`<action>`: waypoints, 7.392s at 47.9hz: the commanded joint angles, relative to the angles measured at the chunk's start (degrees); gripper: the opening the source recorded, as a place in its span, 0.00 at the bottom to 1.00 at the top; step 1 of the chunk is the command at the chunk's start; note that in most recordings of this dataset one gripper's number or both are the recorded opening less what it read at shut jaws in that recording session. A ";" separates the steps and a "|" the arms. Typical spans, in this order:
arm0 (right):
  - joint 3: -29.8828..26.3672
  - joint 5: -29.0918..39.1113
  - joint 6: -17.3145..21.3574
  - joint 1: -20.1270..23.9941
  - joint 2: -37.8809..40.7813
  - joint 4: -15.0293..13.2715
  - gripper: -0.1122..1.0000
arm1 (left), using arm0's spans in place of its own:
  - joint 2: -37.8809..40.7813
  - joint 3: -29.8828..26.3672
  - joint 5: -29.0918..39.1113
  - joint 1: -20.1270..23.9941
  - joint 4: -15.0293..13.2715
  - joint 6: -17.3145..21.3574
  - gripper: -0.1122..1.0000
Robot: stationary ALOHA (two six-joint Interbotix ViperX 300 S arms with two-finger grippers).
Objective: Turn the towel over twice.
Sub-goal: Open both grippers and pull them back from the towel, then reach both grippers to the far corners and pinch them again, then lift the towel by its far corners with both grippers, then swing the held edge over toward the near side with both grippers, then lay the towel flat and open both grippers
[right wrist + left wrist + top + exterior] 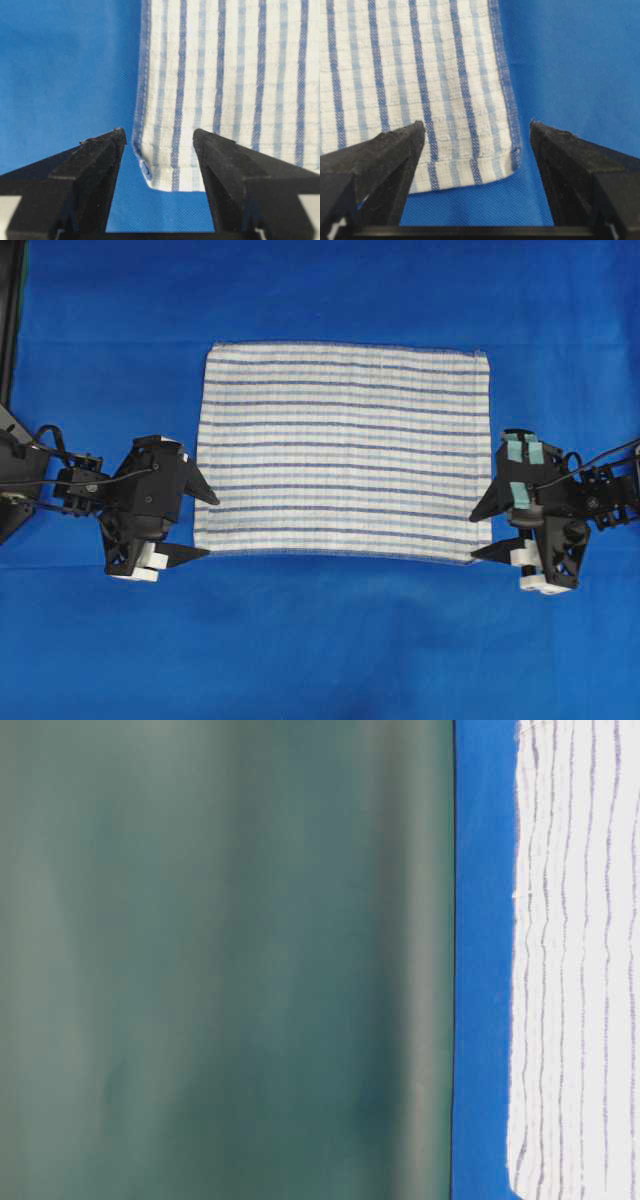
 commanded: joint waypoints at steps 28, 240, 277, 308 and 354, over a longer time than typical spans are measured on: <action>1.05 -1.85 -0.26 -15.29 -23.03 -10.46 0.65 | -21.62 0.79 0.97 7.82 -0.09 0.53 0.78; -15.56 17.23 -5.80 -33.13 -17.23 -19.78 0.12 | -17.67 -10.02 -0.35 37.62 0.00 14.94 0.13; -4.13 12.39 16.61 -4.75 -6.42 -19.78 0.12 | -6.50 0.35 -0.79 6.86 0.00 9.32 0.13; -4.22 7.56 26.72 3.69 2.11 -19.69 0.12 | 0.44 -0.44 -2.02 -0.26 0.00 5.36 0.13; -6.50 11.07 26.19 3.69 2.29 -20.92 0.67 | -2.64 -4.31 4.22 -0.26 0.00 5.63 0.79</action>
